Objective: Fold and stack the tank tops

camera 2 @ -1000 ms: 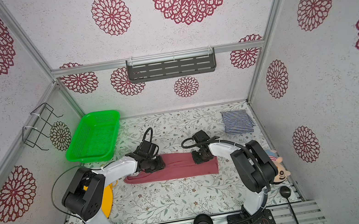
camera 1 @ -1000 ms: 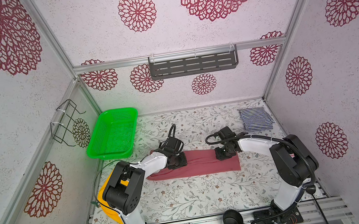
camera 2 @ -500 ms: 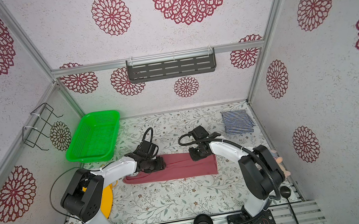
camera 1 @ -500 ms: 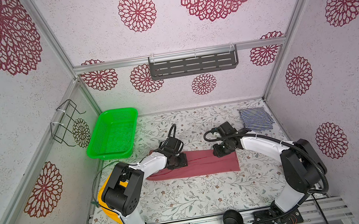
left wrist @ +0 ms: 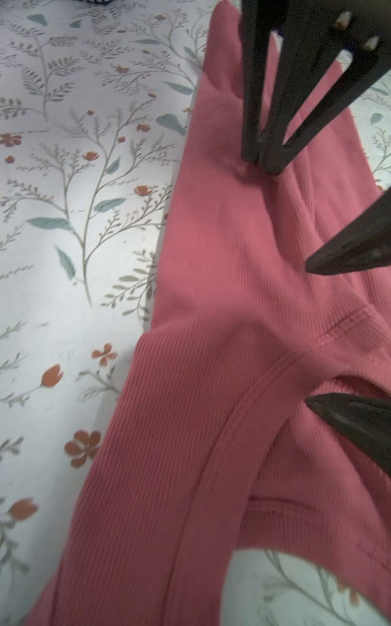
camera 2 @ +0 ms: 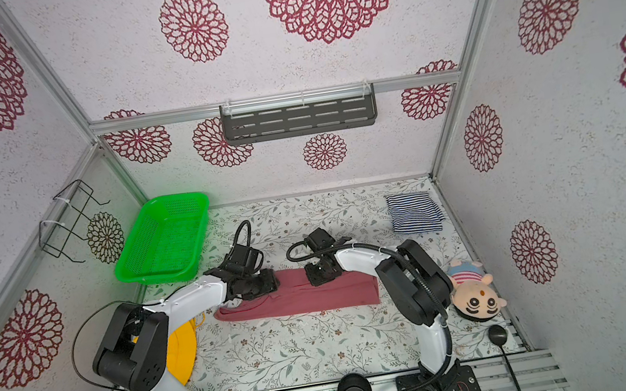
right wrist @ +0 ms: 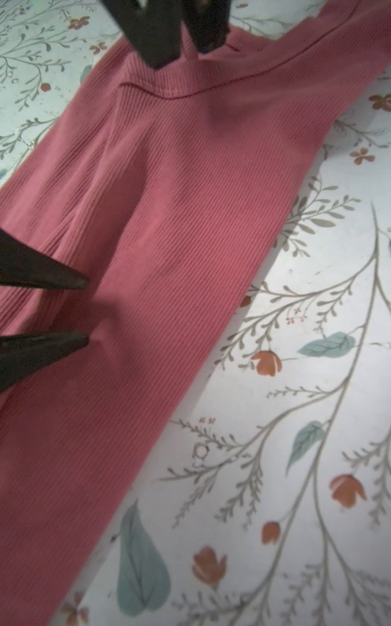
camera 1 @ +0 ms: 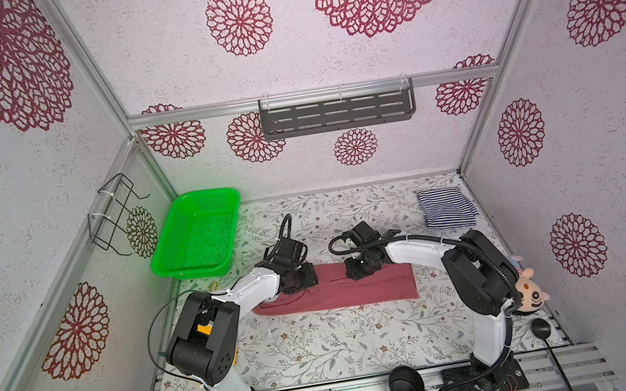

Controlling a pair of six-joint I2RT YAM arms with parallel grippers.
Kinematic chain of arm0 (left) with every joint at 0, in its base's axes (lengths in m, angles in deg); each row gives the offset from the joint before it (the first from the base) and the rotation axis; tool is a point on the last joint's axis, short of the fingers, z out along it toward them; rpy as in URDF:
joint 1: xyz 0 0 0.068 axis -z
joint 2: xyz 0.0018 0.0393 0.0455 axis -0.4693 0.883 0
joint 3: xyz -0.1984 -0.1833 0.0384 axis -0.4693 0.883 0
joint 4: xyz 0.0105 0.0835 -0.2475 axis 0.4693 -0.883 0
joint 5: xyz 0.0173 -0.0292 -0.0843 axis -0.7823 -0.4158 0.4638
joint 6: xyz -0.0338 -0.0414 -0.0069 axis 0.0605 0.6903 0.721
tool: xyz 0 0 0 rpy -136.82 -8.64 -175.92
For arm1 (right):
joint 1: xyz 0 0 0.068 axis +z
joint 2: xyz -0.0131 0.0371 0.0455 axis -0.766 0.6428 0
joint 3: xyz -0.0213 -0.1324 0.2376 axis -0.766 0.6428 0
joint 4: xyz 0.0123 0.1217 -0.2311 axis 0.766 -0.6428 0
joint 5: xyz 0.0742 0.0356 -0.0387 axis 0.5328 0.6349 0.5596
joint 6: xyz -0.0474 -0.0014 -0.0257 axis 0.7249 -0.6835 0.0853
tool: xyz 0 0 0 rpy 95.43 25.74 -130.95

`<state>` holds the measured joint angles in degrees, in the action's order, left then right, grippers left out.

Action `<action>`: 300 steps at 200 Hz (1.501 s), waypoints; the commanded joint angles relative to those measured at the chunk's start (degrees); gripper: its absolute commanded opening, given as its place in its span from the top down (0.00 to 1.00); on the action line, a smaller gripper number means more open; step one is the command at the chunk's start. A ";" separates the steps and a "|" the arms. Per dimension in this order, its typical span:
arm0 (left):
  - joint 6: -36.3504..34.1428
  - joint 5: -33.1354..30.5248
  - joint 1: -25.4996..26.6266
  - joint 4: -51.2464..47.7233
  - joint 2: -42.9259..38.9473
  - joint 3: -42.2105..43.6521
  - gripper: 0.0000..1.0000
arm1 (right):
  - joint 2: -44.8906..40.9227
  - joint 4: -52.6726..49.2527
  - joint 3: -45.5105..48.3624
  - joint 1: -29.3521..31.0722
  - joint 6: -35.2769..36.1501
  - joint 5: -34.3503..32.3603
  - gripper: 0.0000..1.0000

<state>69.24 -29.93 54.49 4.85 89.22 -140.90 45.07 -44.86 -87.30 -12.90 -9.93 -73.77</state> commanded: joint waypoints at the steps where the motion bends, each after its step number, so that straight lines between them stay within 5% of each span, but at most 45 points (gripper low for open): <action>1: 1.95 -0.96 -1.17 2.16 1.37 -0.11 0.40 | -3.93 -1.22 2.51 0.90 -1.81 0.18 0.75; 92: 2.15 -4.87 -2.17 1.35 2.07 1.00 0.40 | -13.17 -8.32 8.27 1.58 0.51 -2.59 0.75; 201: 0.69 -6.27 -0.49 -2.71 -2.58 -3.49 0.40 | -12.78 -9.57 6.94 -8.01 3.86 -6.70 0.75; 300: 1.72 -7.00 0.05 -3.08 -3.99 -2.92 0.40 | -26.47 -14.91 20.32 -6.23 1.56 -5.98 0.75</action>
<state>70.46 -35.94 53.99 2.91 87.69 -143.53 23.54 -56.14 -68.31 -19.37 -7.84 -78.97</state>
